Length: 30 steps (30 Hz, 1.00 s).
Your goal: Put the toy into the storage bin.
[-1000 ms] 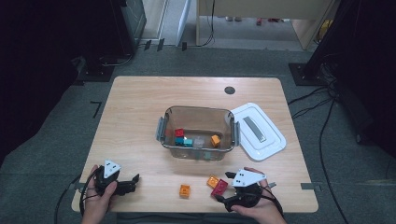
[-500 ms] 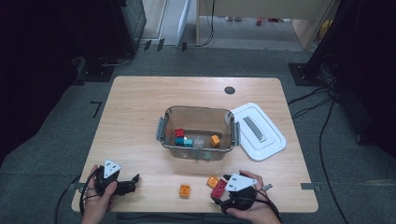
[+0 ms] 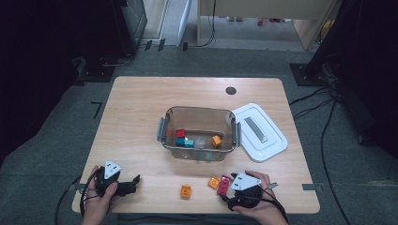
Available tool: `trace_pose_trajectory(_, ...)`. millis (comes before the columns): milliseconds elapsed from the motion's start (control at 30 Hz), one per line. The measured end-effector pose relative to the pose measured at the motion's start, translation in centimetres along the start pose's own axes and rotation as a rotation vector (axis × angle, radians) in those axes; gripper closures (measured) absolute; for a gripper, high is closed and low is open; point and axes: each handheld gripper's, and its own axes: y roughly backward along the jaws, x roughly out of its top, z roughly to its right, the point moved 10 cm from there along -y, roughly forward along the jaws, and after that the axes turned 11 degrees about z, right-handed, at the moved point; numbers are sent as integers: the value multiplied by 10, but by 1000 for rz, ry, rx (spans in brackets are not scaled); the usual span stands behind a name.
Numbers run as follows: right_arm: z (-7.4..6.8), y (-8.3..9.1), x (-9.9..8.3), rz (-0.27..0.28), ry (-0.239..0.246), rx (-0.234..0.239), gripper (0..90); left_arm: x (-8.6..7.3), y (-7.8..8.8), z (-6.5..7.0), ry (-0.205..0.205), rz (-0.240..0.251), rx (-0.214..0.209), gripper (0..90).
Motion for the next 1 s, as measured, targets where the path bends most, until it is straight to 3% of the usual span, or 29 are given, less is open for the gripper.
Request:
trace_pose_trajectory(200, 17, 7, -5, -8, -27, -51, 231, 0, 0, 0, 0, 0, 0, 21)
trace_pose_trajectory(467, 43, 17, -9, -3, -89, -172, 286, 0, 0, 0, 0, 0, 0, 21)
trace_pose_trajectory(600, 40, 18, -2, 30, -107, -180, 318, 0, 0, 0, 0, 0, 0, 21)
trace_pose_trajectory(833, 23, 9, 8, 71, -179, -135, 359, 0, 0, 0, 0, 0, 0, 21)
trace_pose_trajectory(1000, 19, -2, 10, 70, -206, -143, 406, 0, 0, 0, 0, 0, 0, 21)
